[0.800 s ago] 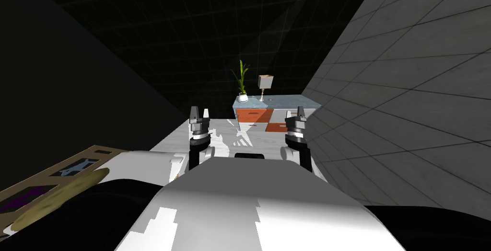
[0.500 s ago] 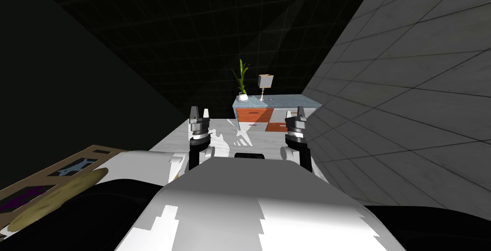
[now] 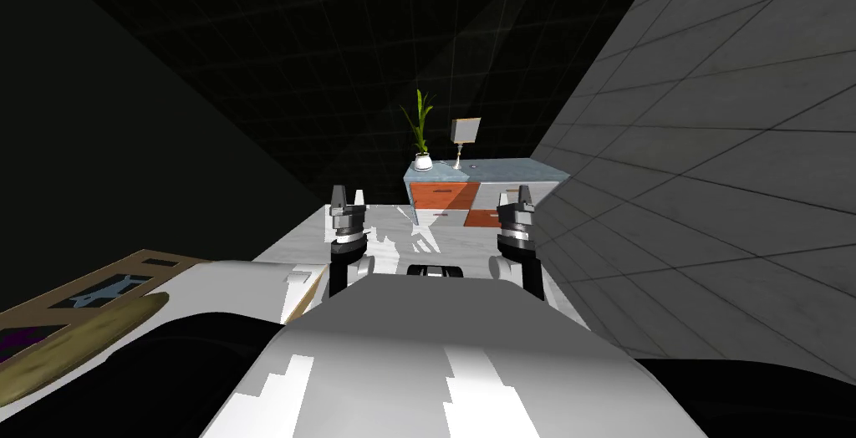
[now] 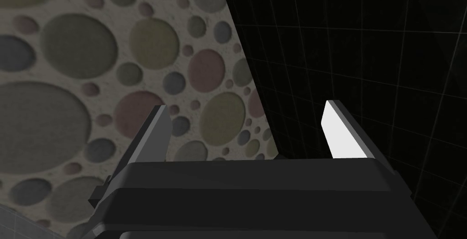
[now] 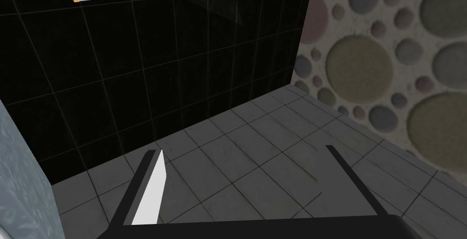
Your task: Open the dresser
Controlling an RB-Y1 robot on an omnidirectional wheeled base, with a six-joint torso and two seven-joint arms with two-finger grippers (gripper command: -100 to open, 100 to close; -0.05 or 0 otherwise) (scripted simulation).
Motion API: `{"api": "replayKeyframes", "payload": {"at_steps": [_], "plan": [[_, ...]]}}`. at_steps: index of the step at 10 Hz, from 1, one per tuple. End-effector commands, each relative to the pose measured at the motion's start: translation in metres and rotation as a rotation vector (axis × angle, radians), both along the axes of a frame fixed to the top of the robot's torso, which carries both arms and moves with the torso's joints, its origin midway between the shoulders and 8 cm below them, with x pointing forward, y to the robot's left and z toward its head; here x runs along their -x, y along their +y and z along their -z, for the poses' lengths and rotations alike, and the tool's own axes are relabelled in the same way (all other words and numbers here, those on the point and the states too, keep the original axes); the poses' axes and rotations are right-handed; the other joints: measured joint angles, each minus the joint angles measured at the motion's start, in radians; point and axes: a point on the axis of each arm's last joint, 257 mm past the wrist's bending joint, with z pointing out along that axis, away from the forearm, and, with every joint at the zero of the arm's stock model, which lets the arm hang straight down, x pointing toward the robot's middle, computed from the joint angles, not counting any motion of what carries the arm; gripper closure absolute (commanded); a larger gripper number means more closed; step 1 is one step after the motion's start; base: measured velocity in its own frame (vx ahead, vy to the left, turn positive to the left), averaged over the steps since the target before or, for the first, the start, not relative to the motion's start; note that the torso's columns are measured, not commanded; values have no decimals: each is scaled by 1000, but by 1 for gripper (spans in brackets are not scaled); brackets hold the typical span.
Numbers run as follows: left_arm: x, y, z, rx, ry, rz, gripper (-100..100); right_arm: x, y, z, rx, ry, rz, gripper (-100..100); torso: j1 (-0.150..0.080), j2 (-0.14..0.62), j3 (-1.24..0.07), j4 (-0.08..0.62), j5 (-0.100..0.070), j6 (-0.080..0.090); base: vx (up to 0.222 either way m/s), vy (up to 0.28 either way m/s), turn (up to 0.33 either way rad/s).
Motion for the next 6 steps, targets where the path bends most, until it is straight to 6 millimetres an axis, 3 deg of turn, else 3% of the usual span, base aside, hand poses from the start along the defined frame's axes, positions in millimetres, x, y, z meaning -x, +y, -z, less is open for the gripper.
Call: {"api": "replayKeyframes", "payload": {"at_steps": [1,2,3,6], "plan": [[0,0,0,0,0,0,0,0,0,0,0,0,0,0,0,74,-148,74,0,0,0,0,0],[0,0,0,0,0,0,0,-4,6,7,58,32,-11,-100,0,148,-295,148,0,0,15,12,29],[0,0,0,0,0,0,0,-8,10,14,106,62,-15,-100,0,181,-364,180,0,0,20,32,43],[0,0,0,0,1,0,0,-22,20,48,275,188,-10,-100,1,193,-390,194,0,0,37,57,62]]}}
